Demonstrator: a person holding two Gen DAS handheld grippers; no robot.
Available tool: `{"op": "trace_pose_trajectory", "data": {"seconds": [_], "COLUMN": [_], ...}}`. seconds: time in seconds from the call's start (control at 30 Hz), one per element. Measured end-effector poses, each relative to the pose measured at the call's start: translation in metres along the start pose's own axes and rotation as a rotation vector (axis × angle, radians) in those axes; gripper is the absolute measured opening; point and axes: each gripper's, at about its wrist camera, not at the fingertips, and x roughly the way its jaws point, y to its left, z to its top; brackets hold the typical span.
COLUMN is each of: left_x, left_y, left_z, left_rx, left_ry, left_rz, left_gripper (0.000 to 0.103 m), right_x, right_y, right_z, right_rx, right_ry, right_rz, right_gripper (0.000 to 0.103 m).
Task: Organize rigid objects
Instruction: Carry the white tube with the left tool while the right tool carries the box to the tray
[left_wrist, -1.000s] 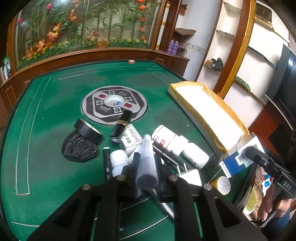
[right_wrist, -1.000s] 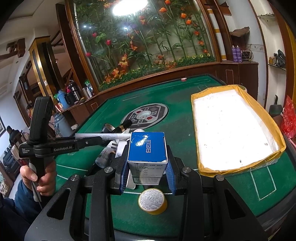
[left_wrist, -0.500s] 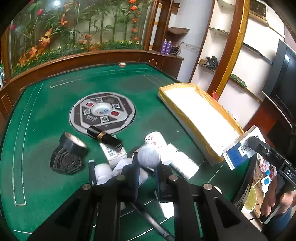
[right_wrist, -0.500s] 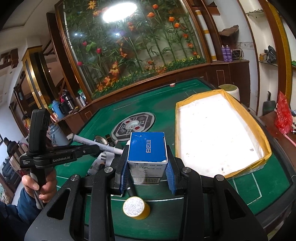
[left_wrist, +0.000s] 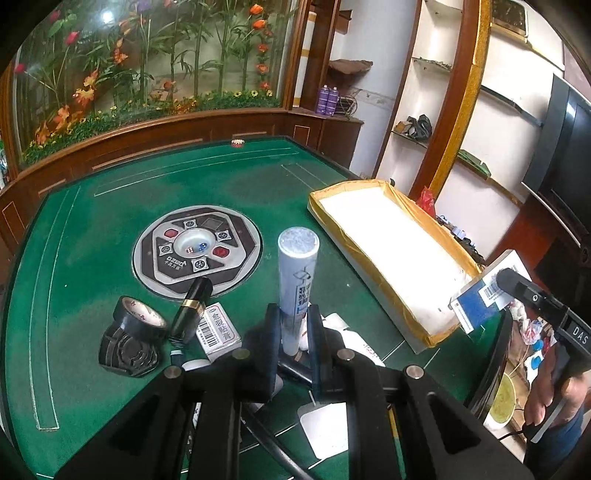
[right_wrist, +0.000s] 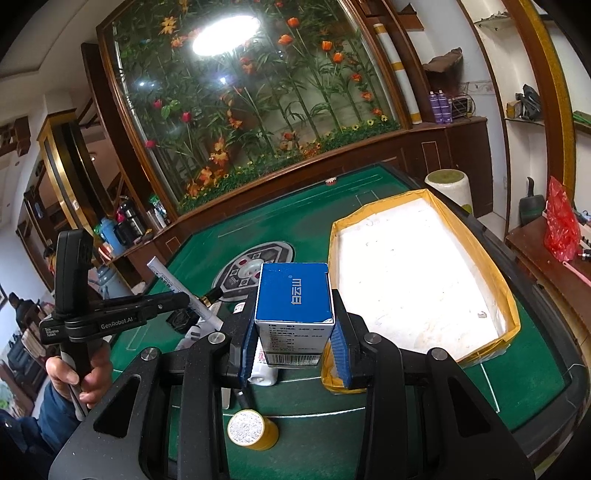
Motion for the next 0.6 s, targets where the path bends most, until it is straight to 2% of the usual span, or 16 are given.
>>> {"op": "trace_pose_trajectory", "data": {"seconds": [0.2,0.33,0.5,0.6], "left_x": [-0.002,-0.014,-0.023,-0.021], "left_y": [-0.009,-0.025,-0.052,-0.069], "left_z": [0.008,0.021,0.038,0.047], "left_rx": [0.017,0.058,0.102,0.117], "left_ry": [-0.011,-0.051,-0.082,-0.079], "left_rz": [-0.013,-0.034,-0.097,-0.164], "left_gripper": [0.013,0.013,0.013,0.013], "right_x": [-0.002,-0.007,-0.015,-0.015], "right_y": [-0.004,-0.007,-0.013,-0.017], "right_z": [0.006,0.017,0.032,0.04], "right_rx": [-0.005,-0.011,-0.03,-0.038], "right_ry": [-0.003,-0.019,-0.034,-0.031], "right_rz": [-0.014,-0.04,-0.076,-0.099], "right_gripper": [0.034,0.034,0.034,0.034]}}
